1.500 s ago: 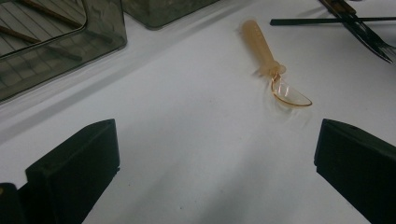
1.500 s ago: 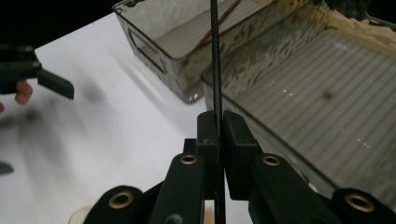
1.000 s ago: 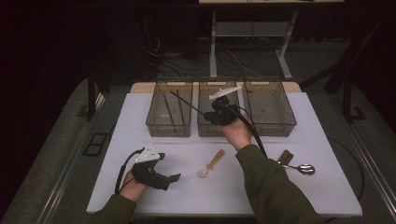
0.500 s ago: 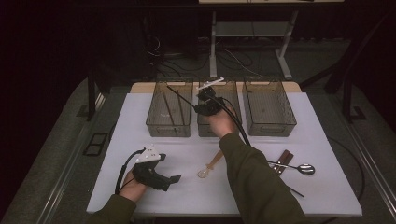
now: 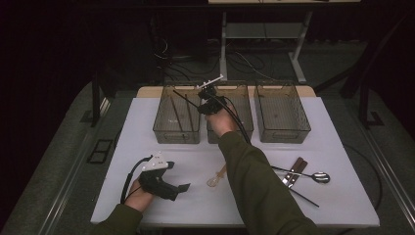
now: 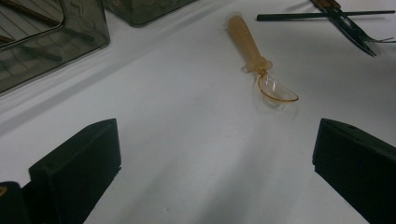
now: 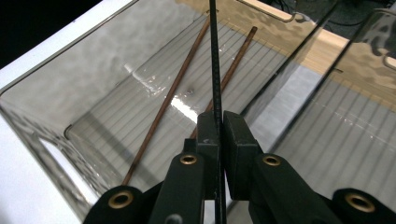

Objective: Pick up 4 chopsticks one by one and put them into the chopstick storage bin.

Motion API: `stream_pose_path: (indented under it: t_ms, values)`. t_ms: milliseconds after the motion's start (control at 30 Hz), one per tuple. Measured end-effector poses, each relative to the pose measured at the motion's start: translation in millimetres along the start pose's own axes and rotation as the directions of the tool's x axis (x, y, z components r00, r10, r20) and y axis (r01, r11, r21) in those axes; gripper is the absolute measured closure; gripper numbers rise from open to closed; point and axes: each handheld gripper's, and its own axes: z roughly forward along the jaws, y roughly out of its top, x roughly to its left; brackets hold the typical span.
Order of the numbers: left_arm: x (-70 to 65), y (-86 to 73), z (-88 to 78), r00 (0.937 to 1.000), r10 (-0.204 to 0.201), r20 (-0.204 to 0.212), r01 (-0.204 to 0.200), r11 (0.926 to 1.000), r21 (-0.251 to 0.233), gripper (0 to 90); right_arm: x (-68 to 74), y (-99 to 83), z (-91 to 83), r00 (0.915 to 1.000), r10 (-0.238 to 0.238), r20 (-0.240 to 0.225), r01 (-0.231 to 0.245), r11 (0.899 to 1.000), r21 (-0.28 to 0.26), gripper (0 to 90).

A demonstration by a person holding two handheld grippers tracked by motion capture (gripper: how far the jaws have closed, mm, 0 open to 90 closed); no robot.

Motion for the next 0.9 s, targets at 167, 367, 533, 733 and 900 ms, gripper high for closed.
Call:
stream_pose_path:
  t_ms: [167, 367, 533, 733, 900]
  values:
    - [0.0, 0.1, -0.6, 1.0, 0.0, 0.004, 0.0, 1.0, -0.005, 0.0, 11.0, 9.3, 13.1, 0.9999, -0.009, 0.007, 0.009, 1.0, 0.01, 85.8]
    - [0.3, 0.4, -0.6, 1.0, 0.007, 0.005, -0.007, 0.9999, -0.009, 0.0, 23.6, 18.3, 21.1, 0.9996, -0.026, 0.008, 0.026, 1.0, 0.01, 85.3]
    - [0.3, 0.4, -0.5, 1.0, 0.007, 0.007, -0.007, 0.9999, -0.013, 0.0, 31.4, 22.8, 24.9, 0.9993, -0.035, -0.017, 0.035, 0.999, 0.002, 64.1]
    - [-0.5, 0.4, 0.1, 1.0, 0.001, 0.007, -0.001, 0.9999, -0.017, 0.0, 31.1, 22.7, 16.4, 0.9986, -0.046, -0.026, 0.045, 0.999, -0.022, 52.4]
    - [0.0, 0.4, -0.2, 0.9999, 0.009, 0.006, -0.009, 0.9999, -0.011, 0.0, 25.8, 15.9, -0.5, 0.9961, -0.058, -0.066, 0.054, 0.997, -0.053, 46.4]
